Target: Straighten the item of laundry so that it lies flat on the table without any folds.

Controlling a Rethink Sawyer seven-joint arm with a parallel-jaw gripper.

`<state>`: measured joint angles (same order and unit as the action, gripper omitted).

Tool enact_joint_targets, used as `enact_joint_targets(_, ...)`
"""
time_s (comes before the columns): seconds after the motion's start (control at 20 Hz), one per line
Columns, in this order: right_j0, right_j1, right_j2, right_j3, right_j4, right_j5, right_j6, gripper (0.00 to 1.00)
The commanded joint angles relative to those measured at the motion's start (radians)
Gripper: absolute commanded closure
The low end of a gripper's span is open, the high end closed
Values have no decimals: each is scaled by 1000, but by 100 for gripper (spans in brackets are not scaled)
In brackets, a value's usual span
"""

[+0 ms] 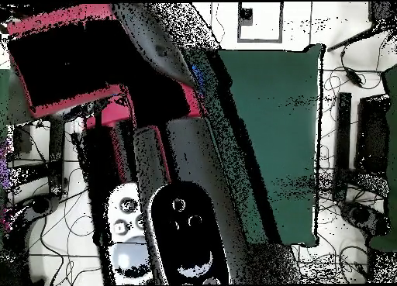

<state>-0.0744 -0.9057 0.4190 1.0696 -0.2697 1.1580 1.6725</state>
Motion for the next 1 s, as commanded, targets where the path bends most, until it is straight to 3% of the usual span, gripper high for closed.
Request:
enact_joint_targets(0.05, -25, 84, -32, 220, 11, -117, 116, 100)
enact_joint_targets(0.65, -57, 132, -39, 274, -13, -255, 66, 100)
enact_joint_targets(1.0, -90, 131, -28, 302, 0, -276, 9, 100)
